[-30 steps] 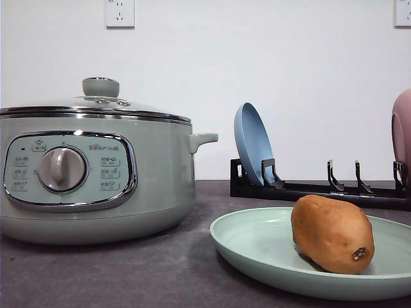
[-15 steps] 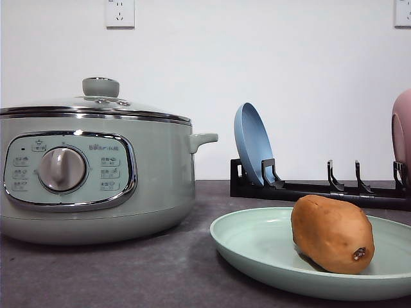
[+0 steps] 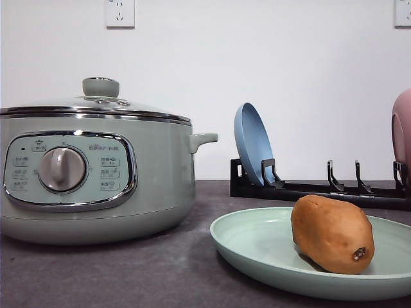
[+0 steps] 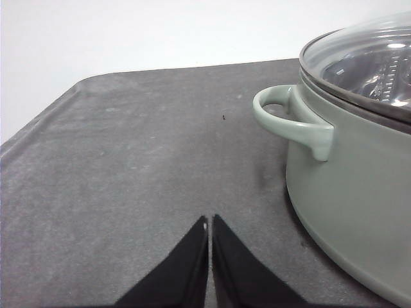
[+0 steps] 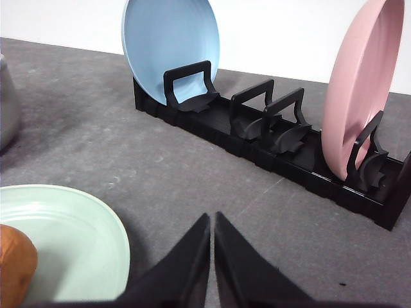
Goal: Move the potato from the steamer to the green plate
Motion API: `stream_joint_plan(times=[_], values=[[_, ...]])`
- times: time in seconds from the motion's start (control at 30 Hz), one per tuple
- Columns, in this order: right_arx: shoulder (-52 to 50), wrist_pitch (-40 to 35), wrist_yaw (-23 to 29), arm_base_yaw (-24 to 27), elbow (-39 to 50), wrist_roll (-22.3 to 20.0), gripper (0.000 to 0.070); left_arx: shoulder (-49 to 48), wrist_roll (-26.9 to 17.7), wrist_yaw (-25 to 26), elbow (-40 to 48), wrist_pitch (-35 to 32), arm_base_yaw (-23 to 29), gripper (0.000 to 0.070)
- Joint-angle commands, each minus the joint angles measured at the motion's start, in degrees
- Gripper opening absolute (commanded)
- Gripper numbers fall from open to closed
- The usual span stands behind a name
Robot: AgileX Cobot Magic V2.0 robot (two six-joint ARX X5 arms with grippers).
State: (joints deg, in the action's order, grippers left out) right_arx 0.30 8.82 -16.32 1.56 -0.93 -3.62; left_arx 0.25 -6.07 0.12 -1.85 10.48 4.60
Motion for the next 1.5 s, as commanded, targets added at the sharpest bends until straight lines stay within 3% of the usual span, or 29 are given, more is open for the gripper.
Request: stream_joint_plan(times=[0.0, 1.47], values=[[-0.11, 0.22, -0.15, 0.07, 0.26, 0.61, 0.0, -0.07, 0.37, 0.0, 1.16, 0.24, 0.11, 0.0], [-0.11, 0.22, -0.15, 0.07, 0.26, 0.61, 0.0, -0.07, 0.37, 0.0, 1.16, 0.24, 0.11, 0.0]])
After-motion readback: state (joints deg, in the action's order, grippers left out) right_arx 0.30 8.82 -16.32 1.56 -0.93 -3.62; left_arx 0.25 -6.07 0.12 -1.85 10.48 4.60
